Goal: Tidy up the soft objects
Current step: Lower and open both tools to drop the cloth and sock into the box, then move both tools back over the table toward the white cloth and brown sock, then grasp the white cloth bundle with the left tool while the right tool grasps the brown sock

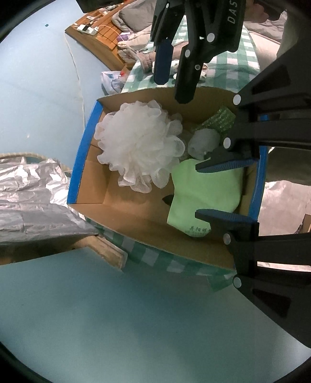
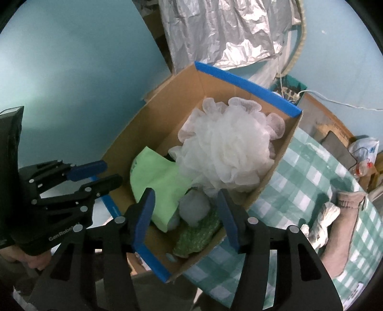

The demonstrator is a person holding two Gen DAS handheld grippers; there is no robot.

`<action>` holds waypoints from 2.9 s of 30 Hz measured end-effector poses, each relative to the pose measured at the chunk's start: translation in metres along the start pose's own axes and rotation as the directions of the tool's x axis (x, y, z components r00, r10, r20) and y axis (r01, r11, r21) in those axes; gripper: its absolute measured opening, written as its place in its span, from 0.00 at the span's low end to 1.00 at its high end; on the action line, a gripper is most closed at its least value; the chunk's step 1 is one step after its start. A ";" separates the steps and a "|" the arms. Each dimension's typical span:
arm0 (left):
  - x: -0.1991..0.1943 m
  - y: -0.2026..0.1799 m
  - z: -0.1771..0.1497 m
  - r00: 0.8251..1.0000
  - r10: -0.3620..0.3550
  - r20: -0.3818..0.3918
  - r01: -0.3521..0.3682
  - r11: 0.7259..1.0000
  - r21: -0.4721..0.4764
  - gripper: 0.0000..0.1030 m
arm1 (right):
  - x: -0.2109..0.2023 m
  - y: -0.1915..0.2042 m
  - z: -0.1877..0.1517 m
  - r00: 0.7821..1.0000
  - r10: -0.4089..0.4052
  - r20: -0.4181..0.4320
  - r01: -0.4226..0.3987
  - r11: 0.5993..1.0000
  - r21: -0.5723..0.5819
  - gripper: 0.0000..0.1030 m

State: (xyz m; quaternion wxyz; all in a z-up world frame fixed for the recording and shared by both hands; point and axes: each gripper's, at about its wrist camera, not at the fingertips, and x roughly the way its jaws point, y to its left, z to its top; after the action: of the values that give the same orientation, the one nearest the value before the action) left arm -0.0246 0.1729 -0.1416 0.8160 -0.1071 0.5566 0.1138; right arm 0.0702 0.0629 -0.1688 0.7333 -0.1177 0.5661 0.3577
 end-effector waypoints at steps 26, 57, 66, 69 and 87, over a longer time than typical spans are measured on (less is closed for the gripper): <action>-0.026 -0.063 0.008 0.998 -0.036 0.058 0.034 0.999 0.043 0.52 | -0.058 -0.050 -0.022 0.996 -0.068 0.064 0.065 0.996 0.059 0.67; -0.021 -0.183 0.019 0.993 -0.110 0.035 0.099 0.969 0.228 0.78 | -0.109 -0.159 -0.075 0.985 -0.160 0.060 0.146 0.969 0.198 0.68; -0.009 -0.217 0.017 0.993 -0.117 0.006 0.112 0.957 0.268 0.80 | -0.113 -0.195 -0.102 0.980 -0.196 0.019 0.187 0.956 0.225 0.68; -0.003 -0.227 0.016 0.992 -0.122 -0.009 0.120 0.953 0.280 0.80 | -0.116 -0.206 -0.110 0.979 -0.204 0.008 0.197 0.951 0.239 0.68; 0.051 -0.272 0.010 0.984 -0.136 -0.115 0.165 0.938 0.305 0.80 | -0.103 -0.263 -0.142 0.978 -0.204 -0.046 0.208 0.939 0.272 0.68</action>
State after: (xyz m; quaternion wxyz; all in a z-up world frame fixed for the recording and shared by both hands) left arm 0.0855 -0.0793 -0.1721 0.8024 -0.0238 0.5947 -0.0438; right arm 0.1266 -0.2474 -0.1829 0.7709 -0.0763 0.6013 0.1958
